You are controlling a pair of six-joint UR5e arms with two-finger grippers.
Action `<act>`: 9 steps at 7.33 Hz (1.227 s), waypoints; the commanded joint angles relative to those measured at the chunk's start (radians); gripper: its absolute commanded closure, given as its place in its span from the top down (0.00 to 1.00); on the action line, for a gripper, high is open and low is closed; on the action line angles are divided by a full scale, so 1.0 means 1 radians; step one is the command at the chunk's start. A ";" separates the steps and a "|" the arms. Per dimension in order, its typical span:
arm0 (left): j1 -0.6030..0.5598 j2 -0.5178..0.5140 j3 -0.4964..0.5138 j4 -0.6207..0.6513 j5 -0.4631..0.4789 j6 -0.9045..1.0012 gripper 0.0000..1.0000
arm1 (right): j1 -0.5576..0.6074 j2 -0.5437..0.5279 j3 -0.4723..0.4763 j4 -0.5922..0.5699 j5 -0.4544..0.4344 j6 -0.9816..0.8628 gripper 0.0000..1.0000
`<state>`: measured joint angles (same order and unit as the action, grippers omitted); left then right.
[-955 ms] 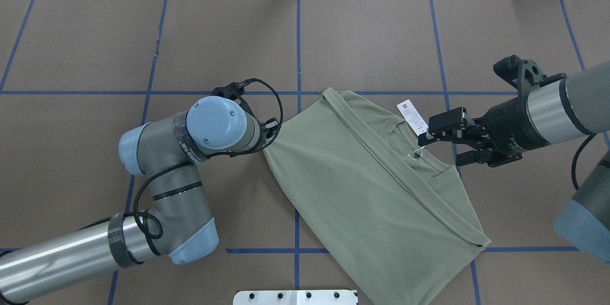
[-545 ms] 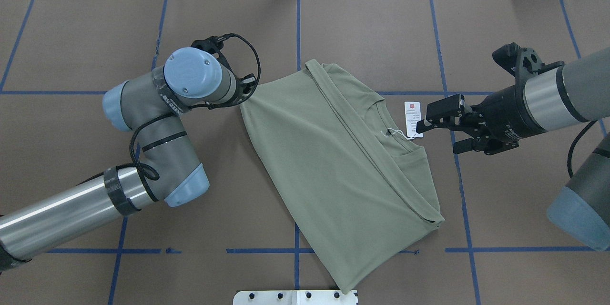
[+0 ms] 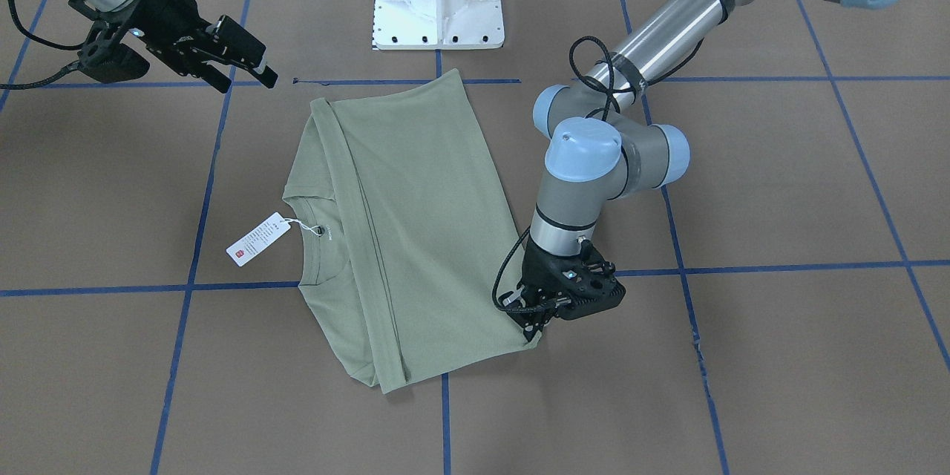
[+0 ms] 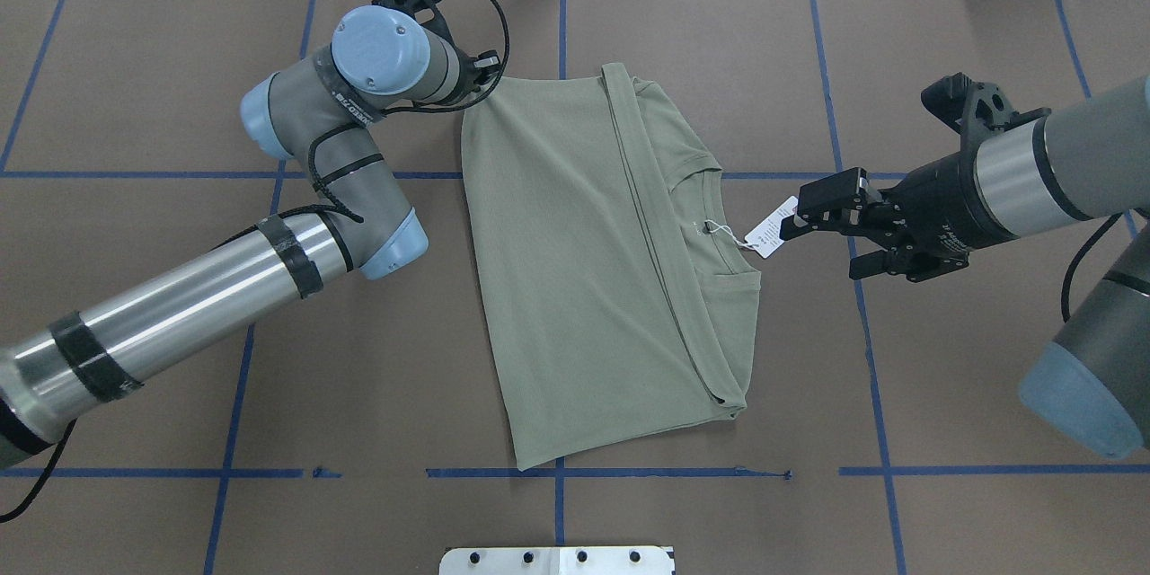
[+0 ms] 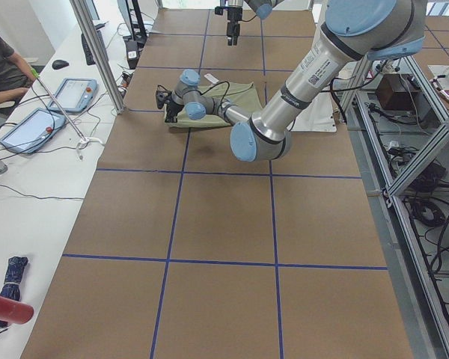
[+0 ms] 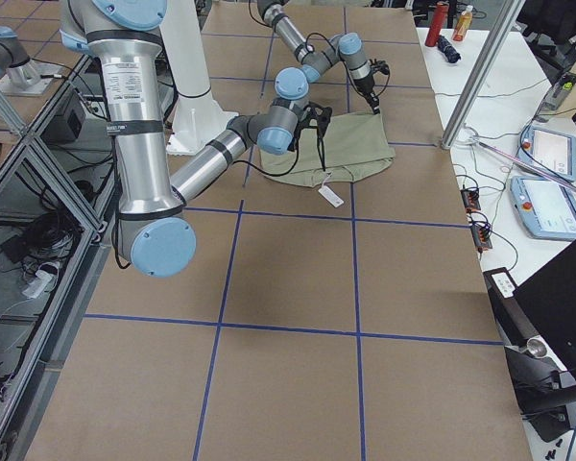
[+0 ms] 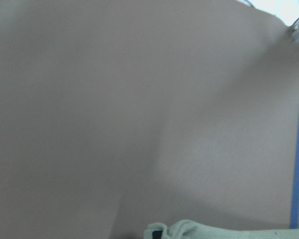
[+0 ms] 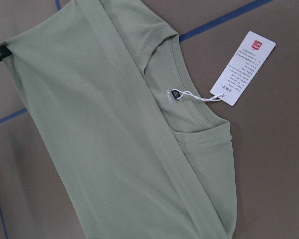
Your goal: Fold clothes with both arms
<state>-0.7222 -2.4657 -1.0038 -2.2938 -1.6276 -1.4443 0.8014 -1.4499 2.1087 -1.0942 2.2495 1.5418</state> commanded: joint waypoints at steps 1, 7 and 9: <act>-0.002 -0.123 0.213 -0.149 0.049 0.045 0.00 | -0.007 0.000 -0.007 0.000 0.004 -0.002 1.00; -0.058 -0.168 0.303 -0.189 -0.048 0.229 1.00 | -0.045 0.002 -0.039 -0.010 -0.071 -0.115 1.00; -0.075 -0.078 0.077 0.044 -0.107 0.302 1.00 | -0.123 0.066 -0.082 -0.062 -0.190 -0.167 1.00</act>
<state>-0.7854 -2.6066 -0.7918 -2.3738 -1.6890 -1.2009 0.7223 -1.4244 2.0525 -1.1169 2.1245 1.4155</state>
